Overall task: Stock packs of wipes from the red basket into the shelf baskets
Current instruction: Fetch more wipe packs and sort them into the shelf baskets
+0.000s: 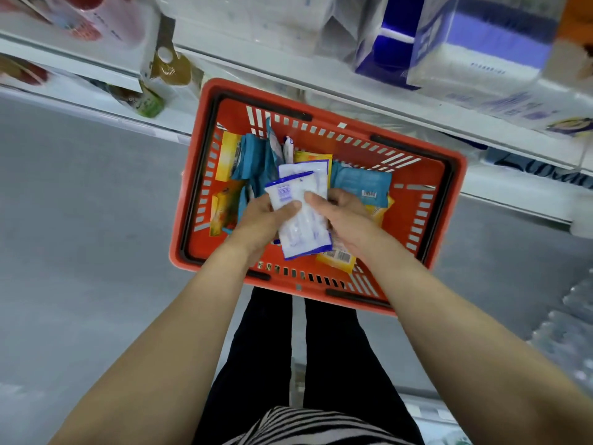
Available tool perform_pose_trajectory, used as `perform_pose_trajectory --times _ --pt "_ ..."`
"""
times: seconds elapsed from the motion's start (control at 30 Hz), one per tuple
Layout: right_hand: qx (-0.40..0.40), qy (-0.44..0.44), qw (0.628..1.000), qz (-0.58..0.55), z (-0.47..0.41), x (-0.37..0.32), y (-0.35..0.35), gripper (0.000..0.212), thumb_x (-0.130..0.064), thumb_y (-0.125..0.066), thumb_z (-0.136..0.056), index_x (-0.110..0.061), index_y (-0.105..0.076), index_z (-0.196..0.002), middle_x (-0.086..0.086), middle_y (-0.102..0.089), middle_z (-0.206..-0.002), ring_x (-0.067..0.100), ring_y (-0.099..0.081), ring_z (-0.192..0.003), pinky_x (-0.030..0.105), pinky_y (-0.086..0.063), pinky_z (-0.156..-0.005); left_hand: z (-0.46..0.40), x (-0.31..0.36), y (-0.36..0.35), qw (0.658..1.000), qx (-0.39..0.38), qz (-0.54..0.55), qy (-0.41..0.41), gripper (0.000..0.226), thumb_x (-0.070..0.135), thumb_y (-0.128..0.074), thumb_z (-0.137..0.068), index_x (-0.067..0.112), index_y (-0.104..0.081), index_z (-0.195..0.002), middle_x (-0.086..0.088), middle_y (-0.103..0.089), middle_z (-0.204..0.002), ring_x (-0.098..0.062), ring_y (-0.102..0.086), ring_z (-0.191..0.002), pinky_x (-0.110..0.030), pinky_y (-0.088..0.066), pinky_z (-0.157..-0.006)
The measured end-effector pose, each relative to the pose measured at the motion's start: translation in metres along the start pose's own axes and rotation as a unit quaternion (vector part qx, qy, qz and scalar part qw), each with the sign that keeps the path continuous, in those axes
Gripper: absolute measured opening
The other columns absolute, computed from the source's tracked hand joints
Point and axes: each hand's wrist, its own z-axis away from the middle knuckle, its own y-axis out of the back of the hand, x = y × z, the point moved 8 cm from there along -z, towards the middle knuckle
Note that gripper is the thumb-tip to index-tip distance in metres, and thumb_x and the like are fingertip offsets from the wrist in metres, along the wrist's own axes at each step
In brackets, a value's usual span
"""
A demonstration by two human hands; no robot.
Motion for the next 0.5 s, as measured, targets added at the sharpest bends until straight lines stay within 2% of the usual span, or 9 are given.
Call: perform_pose_trajectory --times 0.03,0.1,0.17,0.2,0.23,0.3,0.4,0.5 --pt "-0.007 -0.008 1.0 -0.018 -0.001 0.0 -0.009 0.026 -0.045 -0.073 -0.086 -0.023 -0.069 -0.099 0.006 -0.075 -0.103 0.025 -0.072 -0.099 0.048 -0.056 -0.094 -0.001 0.003 0.014 0.999 0.045 -0.014 -0.018 0.023 0.016 -0.068 -0.093 0.014 -0.068 -0.115 -0.004 -0.074 -0.11 -0.019 -0.072 -0.098 -0.042 -0.057 -0.088" --pt "-0.046 -0.019 0.998 -0.026 -0.004 0.003 -0.021 0.034 -0.053 -0.068 -0.087 -0.028 -0.067 -0.11 -0.004 -0.071 -0.115 0.015 -0.066 -0.108 0.04 -0.051 -0.101 0.001 0.008 0.048 0.989 0.136 -0.042 -0.037 0.029 0.02 -0.07 -0.09 0.015 -0.067 -0.118 -0.002 -0.073 -0.111 -0.02 -0.071 -0.101 -0.048 -0.057 -0.092" --pt "-0.107 0.002 0.988 0.114 -0.007 0.006 -0.027 0.054 -0.059 -0.071 -0.082 -0.034 -0.059 -0.128 -0.016 -0.06 -0.128 0.003 -0.055 -0.116 0.029 -0.041 -0.101 0.007 0.013 0.075 0.981 0.18 -0.062 -0.037 0.035 0.022 -0.068 -0.092 0.017 -0.061 -0.125 -0.002 -0.071 -0.117 -0.021 -0.068 -0.106 -0.048 -0.055 -0.094" --pt "-0.14 0.003 0.971 0.195 -0.008 0.012 -0.03 0.064 -0.056 -0.074 -0.079 -0.034 -0.054 -0.136 -0.017 -0.055 -0.134 0.002 -0.051 -0.12 0.026 -0.037 -0.1 0.008 0.014 0.084 0.979 0.188 -0.072 -0.037 0.035 0.023 -0.067 -0.093 0.017 -0.059 -0.128 -0.002 -0.069 -0.119 -0.022 -0.067 -0.107 -0.048 -0.054 -0.095" --pt "-0.166 -0.003 0.951 0.262 -0.011 0.021 -0.033 0.071 -0.05 -0.079 -0.078 -0.032 -0.05 -0.14 -0.016 -0.052 -0.137 0.004 -0.048 -0.124 0.026 -0.036 -0.101 0.008 0.014 0.089 0.979 0.187 -0.079 -0.033 0.035 0.023 -0.065 -0.095 0.018 -0.057 -0.129 -0.001 -0.069 -0.121 -0.021 -0.067 -0.108 -0.048 -0.054 -0.095" --pt "-0.173 -0.002 0.929 0.326 -0.018 0.034 -0.038 0.076 -0.034 -0.085 -0.076 -0.026 -0.049 -0.142 -0.01 -0.05 -0.143 0.01 -0.046 -0.131 0.028 -0.038 -0.106 0.008 0.014 0.089 0.981 0.172 -0.087 -0.024 0.034 0.024 -0.062 -0.097 0.02 -0.056 -0.13 0.0 -0.068 -0.122 -0.021 -0.066 -0.108 -0.047 -0.054 -0.095" --pt "-0.102 0.048 0.921 0.372 -0.03 0.038 -0.041 0.06 -0.022 -0.086 -0.075 -0.02 -0.06 -0.129 -0.001 -0.06 -0.134 0.018 -0.055 -0.124 0.031 -0.045 -0.102 0.01 0.016 0.082 0.983 0.169 -0.07 -0.033 0.033 0.02 -0.057 -0.1 0.016 -0.055 -0.132 -0.001 -0.066 -0.124 -0.021 -0.064 -0.111 -0.044 -0.054 -0.096" --pt "-0.063 0.078 0.893 0.438 -0.033 0.037 -0.042 0.04 -0.027 -0.083 -0.079 -0.018 -0.069 -0.115 0.001 -0.068 -0.121 0.02 -0.062 -0.112 0.029 -0.049 -0.09 0.01 0.016 0.079 0.984 0.166 -0.057 -0.035 0.034 0.02 -0.056 -0.101 0.016 -0.054 -0.134 -0.001 -0.066 -0.126 -0.019 -0.064 -0.112 -0.04 -0.054 -0.093"
